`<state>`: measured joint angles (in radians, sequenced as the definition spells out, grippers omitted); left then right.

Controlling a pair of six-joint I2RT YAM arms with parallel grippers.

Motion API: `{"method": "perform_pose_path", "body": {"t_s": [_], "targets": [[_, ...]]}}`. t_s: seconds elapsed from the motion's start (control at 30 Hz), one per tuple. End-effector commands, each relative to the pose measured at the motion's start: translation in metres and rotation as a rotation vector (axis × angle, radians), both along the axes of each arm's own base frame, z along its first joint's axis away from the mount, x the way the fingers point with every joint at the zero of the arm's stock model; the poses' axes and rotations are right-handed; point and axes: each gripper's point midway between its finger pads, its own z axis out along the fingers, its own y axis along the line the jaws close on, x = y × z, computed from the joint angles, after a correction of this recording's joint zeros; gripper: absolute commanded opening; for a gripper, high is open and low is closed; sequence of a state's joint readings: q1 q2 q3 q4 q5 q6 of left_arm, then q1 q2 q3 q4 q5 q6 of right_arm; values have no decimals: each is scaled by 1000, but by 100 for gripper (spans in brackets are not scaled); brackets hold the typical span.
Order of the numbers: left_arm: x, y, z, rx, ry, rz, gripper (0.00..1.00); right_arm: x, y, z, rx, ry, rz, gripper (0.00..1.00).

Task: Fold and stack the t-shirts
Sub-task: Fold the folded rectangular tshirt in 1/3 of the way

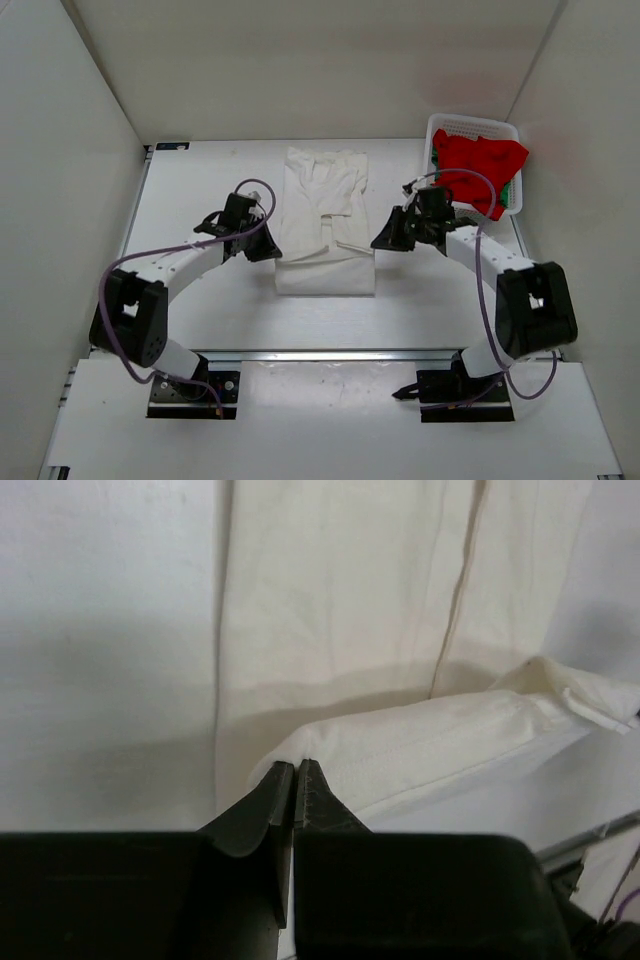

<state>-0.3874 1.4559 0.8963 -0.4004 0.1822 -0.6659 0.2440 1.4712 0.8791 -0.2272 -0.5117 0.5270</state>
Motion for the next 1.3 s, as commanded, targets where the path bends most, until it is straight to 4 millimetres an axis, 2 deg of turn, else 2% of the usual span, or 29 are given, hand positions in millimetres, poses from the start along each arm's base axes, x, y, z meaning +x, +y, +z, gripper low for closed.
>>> {"method": "perform_pose_path", "body": {"t_s": [0.0, 0.1, 0.13, 0.2, 0.23, 0.27, 0.3, 0.33, 0.37, 0.5, 0.57, 0.63, 0.67, 0.73, 0.77, 0.8, 0.83, 0.87, 0.9, 0.93, 1.0, 1.03, 1.07, 1.1, 1.13, 1.17, 1.2, 1.23, 1.27], "targets": [[49, 6, 23, 13, -128, 59, 0, 47, -5, 13, -21, -112, 9, 0], [74, 3, 13, 23, -104, 63, 0, 77, -9, 17, -26, -127, -6, 0], [83, 1, 21, 26, -124, 65, 0, 86, -10, 13, -24, -113, -18, 0], [94, -2, 11, 34, -107, 64, 0, 99, -11, 9, -33, -112, -8, 0], [103, -3, 15, 30, -124, 76, 0, 105, -11, 4, -34, -106, -6, 0], [109, -5, 11, 35, -119, 77, 0, 115, -15, -1, -35, -96, -17, 0], [114, -4, 3, 54, -110, 81, 0, 115, -14, -7, -34, -75, -9, 0], [121, -5, 4, 59, -116, 85, 0, 123, -10, -10, -25, -73, -3, 0], [126, -5, -1, 64, -99, 90, 0, 125, -10, -20, -32, -46, -5, 0], [137, -3, -13, 66, -78, 107, 2, 132, -8, -36, -36, -32, 6, 0], [143, 1, -10, 45, -105, 134, 6, 138, -6, -31, -30, -49, 5, 0], [150, 5, 10, -3, -178, 156, 10, 143, -6, -26, -29, -66, -2, 0], [148, 8, 8, 2, -180, 167, 12, 144, -6, -22, -25, -72, -2, 0], [154, 12, 29, -23, -249, 189, 23, 148, -6, -16, -30, -98, -9, 0], [153, 12, 30, -24, -254, 188, 25, 152, -9, -12, -35, -109, -20, 3], [154, 13, 38, -32, -277, 189, 30, 151, -8, -11, -35, -114, -12, 8], [155, 14, 45, -45, -296, 185, 45, 151, -9, -11, -39, -107, -15, 13], [154, 15, 48, -46, -297, 183, 58, 151, -9, -12, -49, -99, -14, 28], [153, 14, 53, -48, -304, 176, 62, 154, -11, -4, -52, -117, -16, 35], [150, 17, 55, -58, -293, 180, 65, 151, -12, -4, -72, -111, -14, 38], [137, 17, 56, -84, -273, 186, 63, 151, -15, 10, -99, -152, -27, 39], [123, 16, 52, -102, -264, 185, 54, 149, -15, 14, -111, -167, -31, 39], [117, 5, 69, -140, -312, 158, 47, 147, -12, 23, -114, -188, -26, 34], [102, -3, 57, -141, -285, 132, 45, 142, -10, 26, -119, -193, -26, 23], [83, -16, 52, -141, -272, 98, 40, 138, -5, 28, -121, -203, -9, 11], [68, -36, 52, -163, -273, 42, 38, 132, 7, 29, -118, -205, 20, 4], [52, -48, 47, -180, -262, 8, 36, 127, 13, 26, -121, -197, 35, 0], [39, -53, 31, -188, -228, -1, 36, 119, 27, 24, -118, -197, 74, 0], [27, -59, 23, -218, -211, -11, 34, 110, 39, 15, -126, -174, 104, 0]]}}
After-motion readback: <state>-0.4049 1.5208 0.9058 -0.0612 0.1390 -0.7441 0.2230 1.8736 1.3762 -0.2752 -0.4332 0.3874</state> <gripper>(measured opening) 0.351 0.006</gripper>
